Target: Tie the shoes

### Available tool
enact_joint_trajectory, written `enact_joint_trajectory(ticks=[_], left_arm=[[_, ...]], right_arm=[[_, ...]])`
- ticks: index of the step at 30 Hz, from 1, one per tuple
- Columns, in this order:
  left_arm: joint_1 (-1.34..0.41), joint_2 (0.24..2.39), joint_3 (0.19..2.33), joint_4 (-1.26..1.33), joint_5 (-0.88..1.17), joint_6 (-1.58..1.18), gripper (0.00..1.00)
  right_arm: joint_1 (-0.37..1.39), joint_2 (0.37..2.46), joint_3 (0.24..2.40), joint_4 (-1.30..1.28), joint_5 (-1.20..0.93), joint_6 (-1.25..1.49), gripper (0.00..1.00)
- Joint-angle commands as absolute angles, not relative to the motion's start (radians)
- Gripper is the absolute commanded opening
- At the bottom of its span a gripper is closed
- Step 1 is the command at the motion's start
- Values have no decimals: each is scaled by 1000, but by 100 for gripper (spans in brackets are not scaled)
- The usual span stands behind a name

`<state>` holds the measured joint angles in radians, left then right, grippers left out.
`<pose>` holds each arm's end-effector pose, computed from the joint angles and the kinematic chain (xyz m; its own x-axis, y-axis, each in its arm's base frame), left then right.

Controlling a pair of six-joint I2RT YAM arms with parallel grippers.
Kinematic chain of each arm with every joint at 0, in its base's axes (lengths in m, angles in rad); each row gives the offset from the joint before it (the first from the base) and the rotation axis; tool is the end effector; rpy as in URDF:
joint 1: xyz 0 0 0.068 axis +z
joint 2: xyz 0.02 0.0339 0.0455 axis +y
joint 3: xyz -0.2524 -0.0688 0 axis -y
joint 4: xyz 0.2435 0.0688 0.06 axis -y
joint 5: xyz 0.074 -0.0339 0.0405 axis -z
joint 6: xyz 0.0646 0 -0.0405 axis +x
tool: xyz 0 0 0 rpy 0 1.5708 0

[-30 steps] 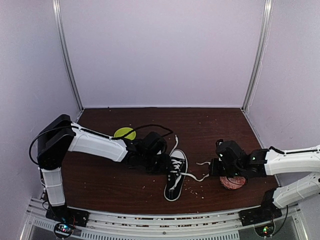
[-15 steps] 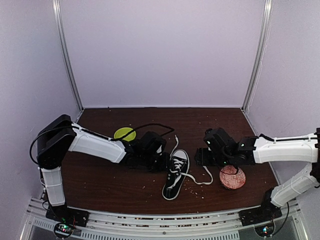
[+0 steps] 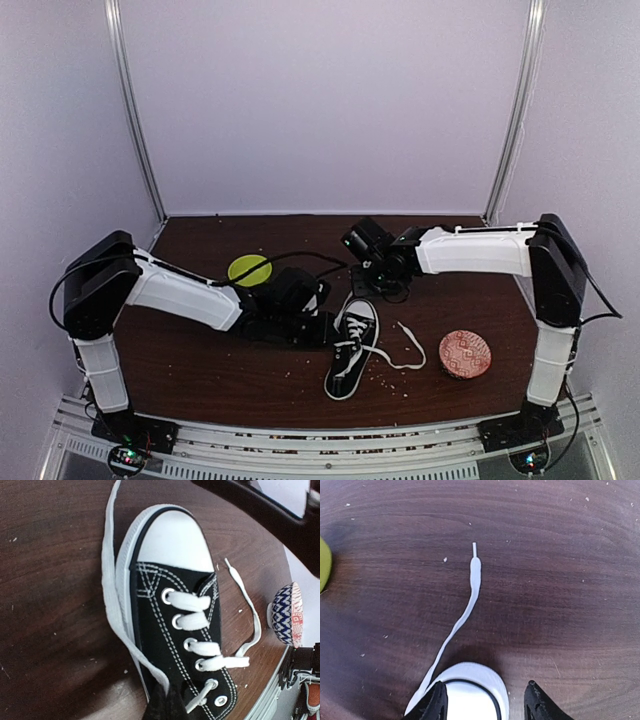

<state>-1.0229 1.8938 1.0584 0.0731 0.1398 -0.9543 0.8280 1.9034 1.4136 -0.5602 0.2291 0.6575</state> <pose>0.2047 -0.3528 0.1172 -0.9405 -0.0098 -0.3397 0.2256 0.7295 -0.6457 0.2906 0.2948 0.1717 -0.8561 -0.0523 -0.5142 -0.1487 0.9777 0.1482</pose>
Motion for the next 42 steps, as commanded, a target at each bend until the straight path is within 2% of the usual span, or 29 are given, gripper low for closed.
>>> enact_joint_trajectory(ticks=[1, 6, 17, 22, 28, 33, 35, 42], left_arm=[[-1029, 1855, 1022, 147, 153, -918, 0], [-1032, 1853, 1005, 179, 164, -915, 0], [-1035, 1851, 1006, 179, 155, -903, 0], [-1040, 1851, 1018, 160, 148, -893, 0], [-1046, 1853, 1036, 134, 139, -881, 0], [-1055, 1854, 1059, 107, 130, -865, 0], [-1057, 1855, 1064, 100, 123, -858, 0], [-1062, 1854, 1070, 96, 119, -853, 0]], right_arm=[[793, 1993, 1510, -620, 181, 642, 51], [767, 2087, 1595, -629, 128, 639, 47], [744, 2220, 1737, -687, 129, 612, 46], [742, 2269, 1795, -703, 114, 604, 38], [738, 2303, 1851, -741, 125, 610, 34], [736, 2317, 1876, -774, 122, 616, 20], [735, 2320, 1883, -782, 120, 617, 17], [735, 2332, 1900, -816, 110, 633, 21]])
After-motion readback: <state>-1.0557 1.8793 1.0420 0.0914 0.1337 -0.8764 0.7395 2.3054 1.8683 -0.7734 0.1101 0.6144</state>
